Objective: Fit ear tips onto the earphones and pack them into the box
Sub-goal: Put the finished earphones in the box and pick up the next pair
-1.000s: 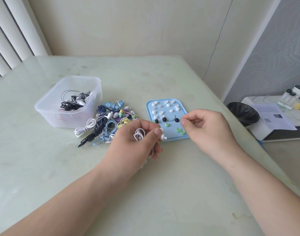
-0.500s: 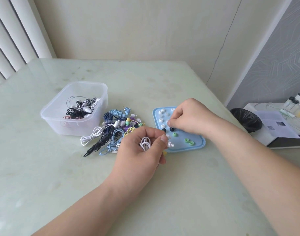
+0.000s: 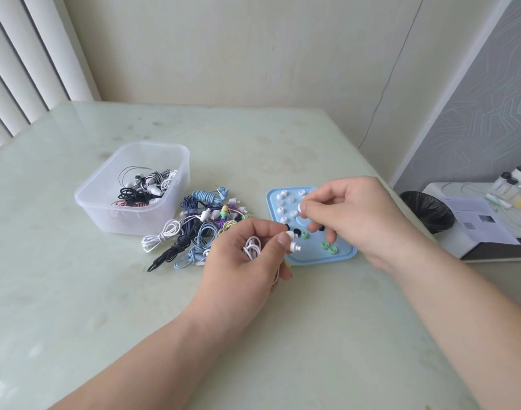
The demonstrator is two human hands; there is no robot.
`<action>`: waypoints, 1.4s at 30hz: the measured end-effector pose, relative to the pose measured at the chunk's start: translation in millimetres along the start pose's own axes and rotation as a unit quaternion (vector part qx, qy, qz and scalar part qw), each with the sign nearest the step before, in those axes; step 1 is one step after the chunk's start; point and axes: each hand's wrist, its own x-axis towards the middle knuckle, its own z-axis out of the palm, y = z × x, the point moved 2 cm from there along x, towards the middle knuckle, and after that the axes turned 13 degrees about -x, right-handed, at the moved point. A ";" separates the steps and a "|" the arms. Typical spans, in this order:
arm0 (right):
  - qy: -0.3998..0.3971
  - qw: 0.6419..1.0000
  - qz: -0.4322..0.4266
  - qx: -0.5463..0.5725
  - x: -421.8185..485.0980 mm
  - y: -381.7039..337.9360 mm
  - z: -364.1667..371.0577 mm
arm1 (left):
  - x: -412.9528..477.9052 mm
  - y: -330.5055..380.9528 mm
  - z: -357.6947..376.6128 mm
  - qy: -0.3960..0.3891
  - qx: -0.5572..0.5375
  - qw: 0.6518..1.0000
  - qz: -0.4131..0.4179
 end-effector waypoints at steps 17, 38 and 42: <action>-0.082 0.907 0.112 0.397 -52.0 26.7 29.9 | -1.6 -1.2 -0.6 -0.012 0.019 1.000 0.009; -0.129 0.909 0.072 0.390 -51.0 30.8 31.5 | -3.3 -2.4 0.8 -0.018 0.041 0.998 0.041; -0.119 0.917 0.058 0.376 -52.9 30.9 33.3 | -3.2 -3.7 0.5 -0.013 0.042 0.998 0.049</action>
